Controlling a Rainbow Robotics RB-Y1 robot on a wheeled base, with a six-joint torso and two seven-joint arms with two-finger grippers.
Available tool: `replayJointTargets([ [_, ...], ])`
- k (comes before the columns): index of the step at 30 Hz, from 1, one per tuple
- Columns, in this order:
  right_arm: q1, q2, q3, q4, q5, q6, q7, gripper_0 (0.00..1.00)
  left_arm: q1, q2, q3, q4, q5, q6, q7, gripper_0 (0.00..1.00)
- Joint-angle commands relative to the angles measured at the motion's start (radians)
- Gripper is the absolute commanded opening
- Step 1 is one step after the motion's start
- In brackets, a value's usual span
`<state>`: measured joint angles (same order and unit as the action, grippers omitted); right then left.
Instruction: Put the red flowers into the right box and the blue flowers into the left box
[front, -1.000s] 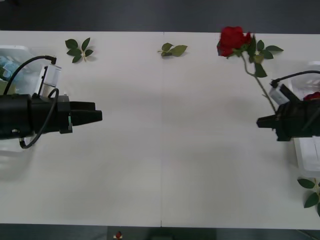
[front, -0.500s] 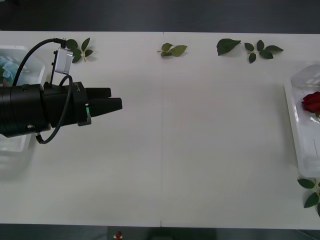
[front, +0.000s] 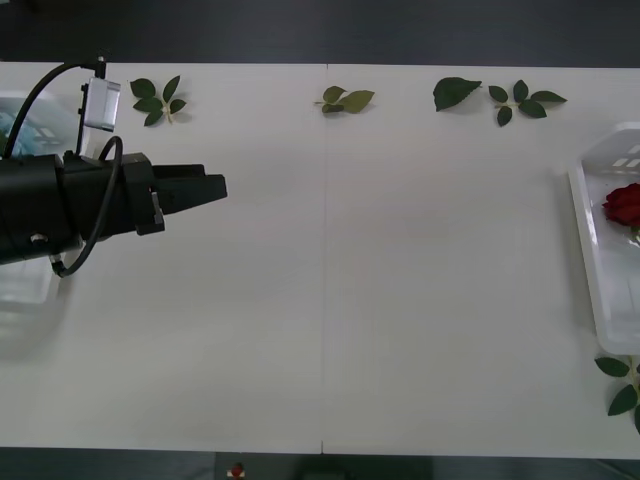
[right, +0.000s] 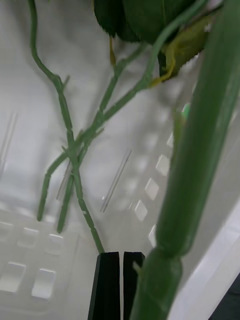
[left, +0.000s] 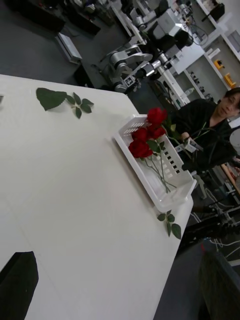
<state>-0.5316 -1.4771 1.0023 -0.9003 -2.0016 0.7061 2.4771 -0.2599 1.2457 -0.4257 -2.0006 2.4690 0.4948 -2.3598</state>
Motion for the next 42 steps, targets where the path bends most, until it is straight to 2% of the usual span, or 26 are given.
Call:
replayJointTargets([
  [1,-0.008,0.055,-0.011,0.07,0.046,-0.028,-0.004,0.0,0.011,0.038,0.048,0.02,0.008,-0.007,-0.084,0.93],
  [3,-0.008,0.072,-0.013,0.086,0.064,-0.042,-0.004,0.02,0.019,0.044,0.058,0.032,0.008,-0.004,-0.087,0.93],
  [5,-0.011,0.089,-0.013,0.096,0.072,-0.062,0.0,0.4,0.044,0.055,0.082,0.034,0.011,0.005,-0.087,0.93],
  [7,-0.018,0.093,-0.011,0.1,0.073,-0.063,0.002,0.65,0.071,0.057,0.11,0.036,0.025,0.033,-0.085,0.93],
  [11,-0.044,0.092,-0.011,0.1,0.073,-0.017,0.014,0.84,0.126,0.051,0.171,0.043,0.028,0.105,-0.085,0.93],
  [13,-0.065,0.089,-0.013,0.1,0.073,0.023,0.023,0.89,0.151,0.044,0.196,0.046,0.028,0.14,-0.087,0.93],
  [19,-0.179,0.078,-0.031,0.1,0.015,0.2,0.141,0.93,0.162,0.035,0.208,0.065,0.022,0.215,-0.09,0.93],
  [24,-0.235,0.075,-0.059,0.092,-0.146,0.345,0.228,0.94,0.162,0.026,0.208,0.065,-0.005,0.22,-0.091,0.93],
  [28,-0.249,0.077,-0.106,0.001,-0.278,0.435,0.228,0.93,0.162,0.023,0.208,0.065,-0.01,0.225,-0.09,0.93],
  [34,-0.252,0.081,-0.229,-0.192,-0.289,0.472,0.228,0.93,0.162,0.021,0.208,0.065,-0.013,0.231,-0.091,0.93],
  [38,-0.252,0.133,-0.312,-0.267,-0.279,0.506,0.228,0.93,0.162,0.021,0.208,0.065,-0.013,0.231,-0.091,0.92],
  [42,-0.252,0.172,-0.373,-0.417,-0.244,0.454,0.228,0.94,0.162,0.021,0.208,0.065,-0.013,0.231,-0.091,0.93],
])
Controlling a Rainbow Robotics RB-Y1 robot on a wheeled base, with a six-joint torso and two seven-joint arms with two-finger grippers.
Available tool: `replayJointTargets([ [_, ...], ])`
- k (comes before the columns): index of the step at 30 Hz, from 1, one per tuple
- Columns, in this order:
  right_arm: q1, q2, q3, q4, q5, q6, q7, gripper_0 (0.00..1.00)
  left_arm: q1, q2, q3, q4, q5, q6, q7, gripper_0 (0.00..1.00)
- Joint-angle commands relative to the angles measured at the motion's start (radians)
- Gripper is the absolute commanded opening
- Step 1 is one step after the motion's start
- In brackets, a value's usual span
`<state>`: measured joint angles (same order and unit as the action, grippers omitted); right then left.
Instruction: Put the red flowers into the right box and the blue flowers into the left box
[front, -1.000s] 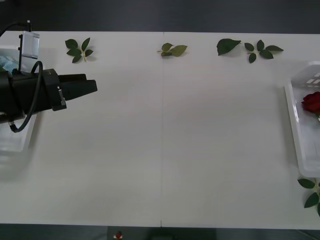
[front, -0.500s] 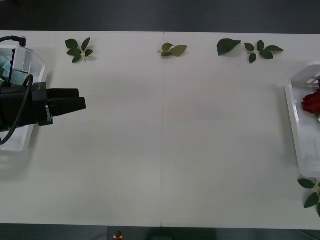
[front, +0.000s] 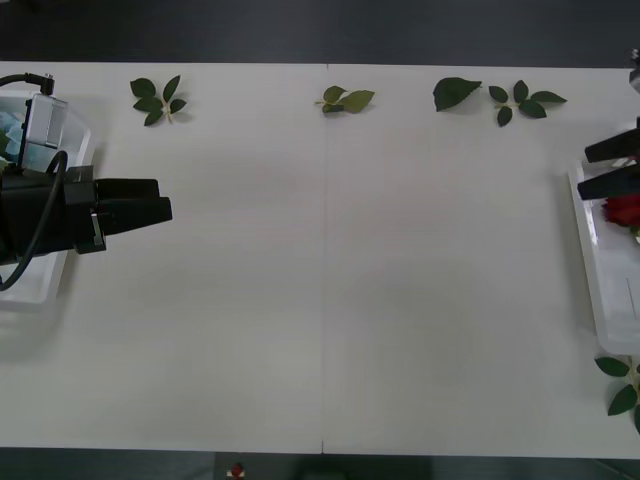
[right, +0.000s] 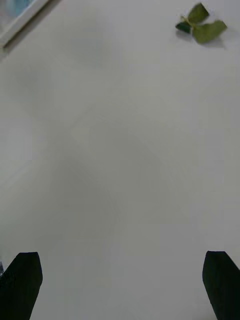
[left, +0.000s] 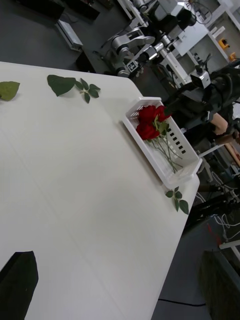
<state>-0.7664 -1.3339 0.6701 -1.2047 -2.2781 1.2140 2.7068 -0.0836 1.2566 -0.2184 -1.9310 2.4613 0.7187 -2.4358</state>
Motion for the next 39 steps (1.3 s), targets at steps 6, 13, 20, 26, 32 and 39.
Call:
replayJointTargets([
  [6,-0.018,0.091,-0.047,-0.265,0.132,-0.162,-0.002,0.94,-0.015,0.01,0.001,-0.005,-0.005,0.007,-0.016,0.92],
  [13,-0.028,0.136,-0.043,-0.397,0.356,-0.209,-0.002,0.93,-0.015,0.01,0.001,-0.005,-0.005,0.007,-0.016,0.93],
  [20,-0.07,0.213,-0.014,-0.457,0.463,-0.206,-0.002,0.94,-0.015,0.01,0.001,-0.005,-0.005,0.007,-0.016,0.93],
  [26,-0.172,0.231,0.114,-0.434,0.44,-0.217,-0.002,0.93,-0.015,0.01,0.001,-0.005,-0.005,0.007,-0.016,0.93],
  [32,-0.194,0.243,0.152,-0.426,0.442,-0.231,-0.002,0.94,-0.015,0.01,0.001,-0.005,-0.005,0.007,-0.016,0.93],
  [39,-0.194,0.243,0.152,-0.424,0.453,-0.231,-0.002,0.93,-0.015,0.01,0.001,-0.005,-0.005,0.007,-0.016,0.93],
])
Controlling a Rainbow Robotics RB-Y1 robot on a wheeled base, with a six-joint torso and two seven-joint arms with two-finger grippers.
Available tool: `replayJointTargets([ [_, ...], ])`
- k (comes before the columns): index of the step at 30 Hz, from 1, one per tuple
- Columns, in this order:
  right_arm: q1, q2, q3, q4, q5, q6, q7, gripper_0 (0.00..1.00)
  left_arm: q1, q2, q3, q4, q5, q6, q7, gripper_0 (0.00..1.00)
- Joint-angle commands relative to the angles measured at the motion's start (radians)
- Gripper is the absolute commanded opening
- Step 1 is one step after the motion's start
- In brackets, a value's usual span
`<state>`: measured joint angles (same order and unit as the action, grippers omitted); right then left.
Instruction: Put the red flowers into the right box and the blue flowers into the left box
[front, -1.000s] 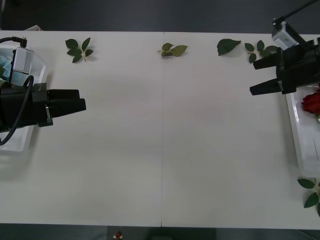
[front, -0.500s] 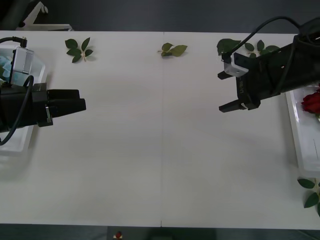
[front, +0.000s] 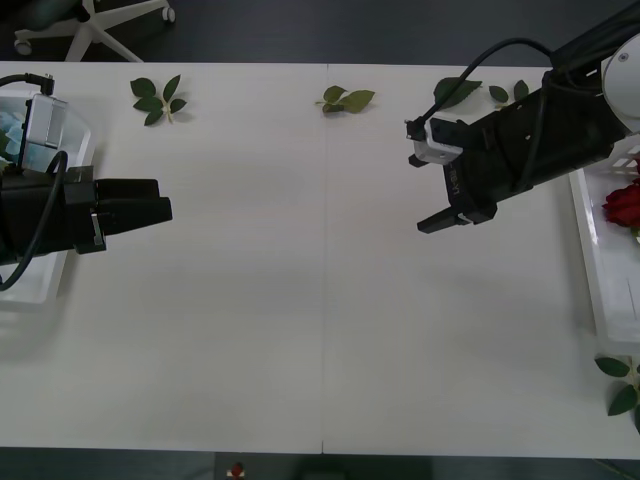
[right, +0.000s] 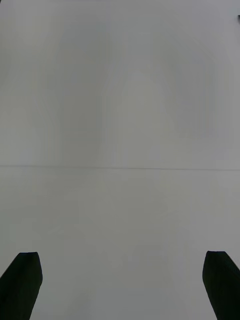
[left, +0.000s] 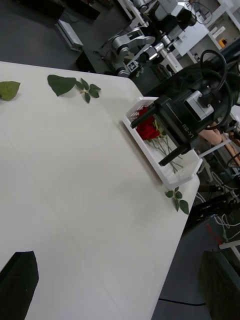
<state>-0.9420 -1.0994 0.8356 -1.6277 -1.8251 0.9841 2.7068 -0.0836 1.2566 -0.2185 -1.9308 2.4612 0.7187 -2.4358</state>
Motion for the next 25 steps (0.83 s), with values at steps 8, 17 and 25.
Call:
replayJointTargets([
  [8,-0.018,0.009,-0.013,-0.001,0.0,-0.001,-0.002,0.94,-0.015,0.011,0.001,-0.005,-0.005,0.007,-0.016,0.93],
  [17,-0.018,0.009,-0.013,-0.001,0.0,-0.001,-0.002,1.0,-0.015,0.011,0.001,-0.005,-0.005,0.007,-0.016,0.92],
  [25,-0.018,0.009,-0.013,-0.001,0.0,-0.001,-0.002,1.0,-0.015,0.011,0.001,-0.005,-0.005,0.007,-0.016,0.93],
])
